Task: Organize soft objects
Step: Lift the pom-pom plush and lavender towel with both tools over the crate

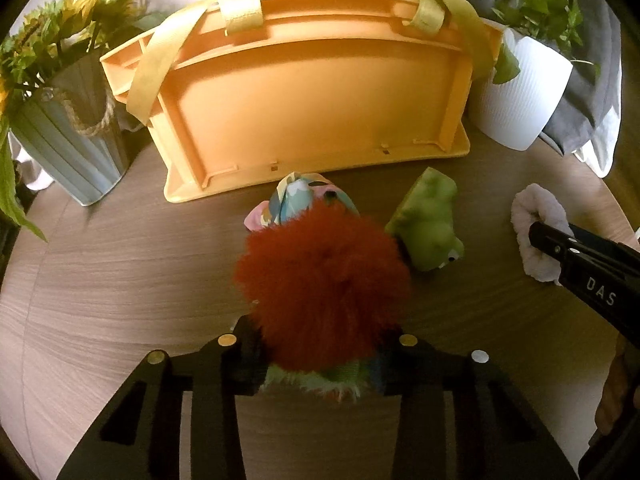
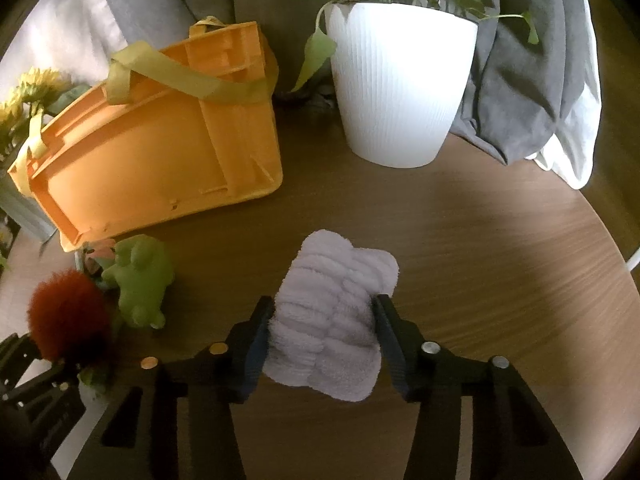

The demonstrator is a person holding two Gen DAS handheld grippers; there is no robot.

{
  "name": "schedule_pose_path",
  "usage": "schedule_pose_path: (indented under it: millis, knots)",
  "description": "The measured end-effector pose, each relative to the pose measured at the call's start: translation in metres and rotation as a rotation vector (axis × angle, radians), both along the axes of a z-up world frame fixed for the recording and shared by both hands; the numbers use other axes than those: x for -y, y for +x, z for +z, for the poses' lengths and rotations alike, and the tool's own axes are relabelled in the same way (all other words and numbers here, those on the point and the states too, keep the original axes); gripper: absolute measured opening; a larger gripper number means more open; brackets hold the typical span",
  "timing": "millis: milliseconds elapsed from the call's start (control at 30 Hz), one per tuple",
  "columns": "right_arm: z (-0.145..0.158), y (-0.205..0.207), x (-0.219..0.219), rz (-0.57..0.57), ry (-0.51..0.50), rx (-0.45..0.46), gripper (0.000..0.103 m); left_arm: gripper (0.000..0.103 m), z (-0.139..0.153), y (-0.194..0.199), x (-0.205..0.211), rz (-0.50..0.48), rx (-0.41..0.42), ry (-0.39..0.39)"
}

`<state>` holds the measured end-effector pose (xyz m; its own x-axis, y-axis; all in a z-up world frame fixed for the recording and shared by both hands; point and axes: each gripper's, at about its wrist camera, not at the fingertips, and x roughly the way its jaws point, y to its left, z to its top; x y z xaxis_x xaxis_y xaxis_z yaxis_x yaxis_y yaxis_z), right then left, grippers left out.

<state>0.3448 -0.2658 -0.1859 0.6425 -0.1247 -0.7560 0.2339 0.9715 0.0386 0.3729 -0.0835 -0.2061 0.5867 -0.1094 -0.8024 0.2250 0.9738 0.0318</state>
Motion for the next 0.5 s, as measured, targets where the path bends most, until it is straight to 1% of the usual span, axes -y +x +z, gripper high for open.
schedule_pose_path:
  millis: [67,167,267,500]
  knots:
    - [-0.001,0.000,0.002,0.015,0.009,-0.001,0.039,0.036,0.001,-0.002,0.000,0.000,0.004,-0.003]
    - [0.001,-0.001,0.000,0.030,0.009,0.003,0.033,0.035,0.006,-0.005,0.000,0.002,0.017,-0.012]
    - [0.006,-0.005,-0.004,0.042,0.013,0.015,0.031,0.035,0.012,-0.009,-0.003,0.006,0.035,-0.025]
    - [0.021,-0.013,-0.014,0.071,0.015,0.053,0.030,0.035,0.028,-0.017,-0.012,0.021,0.070,-0.054]
